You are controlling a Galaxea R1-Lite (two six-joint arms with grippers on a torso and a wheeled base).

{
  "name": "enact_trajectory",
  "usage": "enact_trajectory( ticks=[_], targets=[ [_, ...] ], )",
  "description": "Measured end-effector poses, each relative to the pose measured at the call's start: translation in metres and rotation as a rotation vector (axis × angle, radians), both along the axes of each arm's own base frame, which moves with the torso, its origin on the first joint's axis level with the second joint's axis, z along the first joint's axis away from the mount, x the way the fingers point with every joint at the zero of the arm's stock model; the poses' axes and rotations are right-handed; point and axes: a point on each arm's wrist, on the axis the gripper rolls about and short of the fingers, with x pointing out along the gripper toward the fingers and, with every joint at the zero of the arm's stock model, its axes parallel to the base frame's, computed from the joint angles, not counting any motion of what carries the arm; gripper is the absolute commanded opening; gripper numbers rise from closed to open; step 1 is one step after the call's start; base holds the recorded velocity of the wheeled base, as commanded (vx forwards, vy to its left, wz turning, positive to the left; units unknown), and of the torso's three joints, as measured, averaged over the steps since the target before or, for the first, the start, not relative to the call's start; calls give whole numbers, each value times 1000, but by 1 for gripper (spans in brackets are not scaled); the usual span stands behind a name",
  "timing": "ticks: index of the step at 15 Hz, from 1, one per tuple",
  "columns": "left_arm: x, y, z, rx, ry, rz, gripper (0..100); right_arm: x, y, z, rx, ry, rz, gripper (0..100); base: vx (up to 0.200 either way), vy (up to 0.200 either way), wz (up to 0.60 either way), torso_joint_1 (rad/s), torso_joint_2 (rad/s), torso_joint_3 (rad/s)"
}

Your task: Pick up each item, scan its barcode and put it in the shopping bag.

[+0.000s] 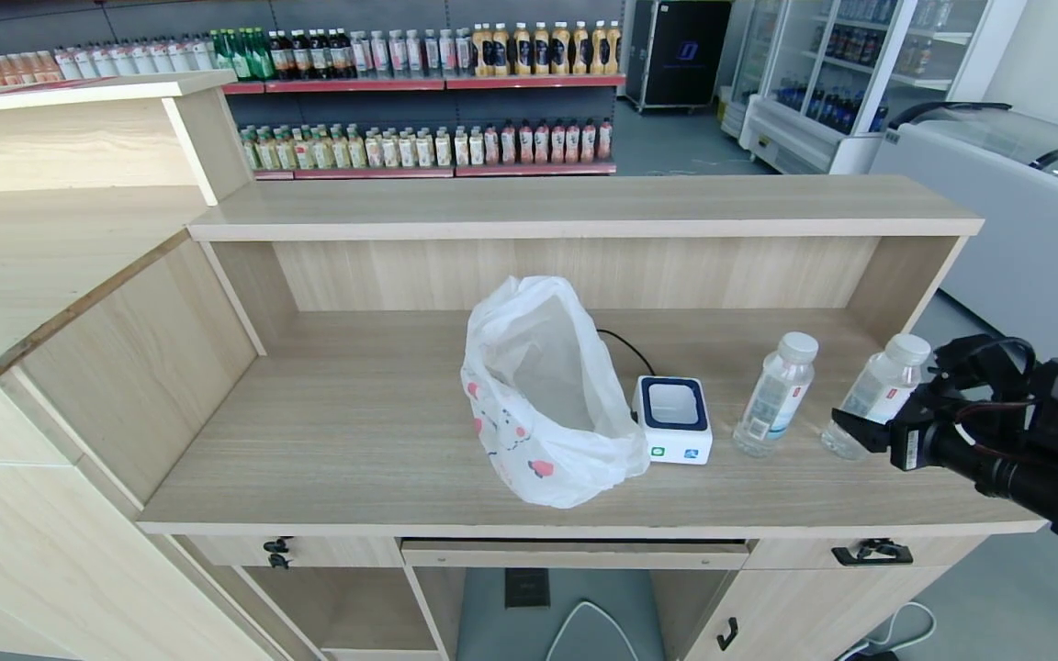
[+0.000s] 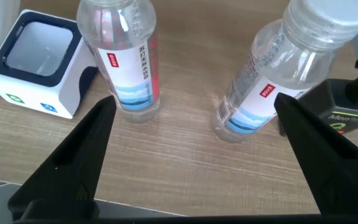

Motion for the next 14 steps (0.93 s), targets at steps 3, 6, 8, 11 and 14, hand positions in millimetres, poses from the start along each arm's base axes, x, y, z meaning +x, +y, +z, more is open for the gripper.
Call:
enact_trajectory(
  ticks=[3,6,8,11,14],
  targets=[
    [0,0,0,0,0,0,100,20,12,-1,-3,-27,47,100,0,0,0,0,0,0],
    [0,0,0,0,0,1,100,34,20,-7,-3,-28,77,100,0,0,0,0,0,0],
    [0,0,0,0,0,1,100,38,26,-12,-1,-20,97,100,0,0,0,0,0,0],
    [0,0,0,0,0,0,100,44,35,-20,-3,-39,125,100,0,0,0,0,0,0],
    [0,0,0,0,0,0,100,50,39,-28,-4,-27,136,100,0,0,0,0,0,0]
  ],
)
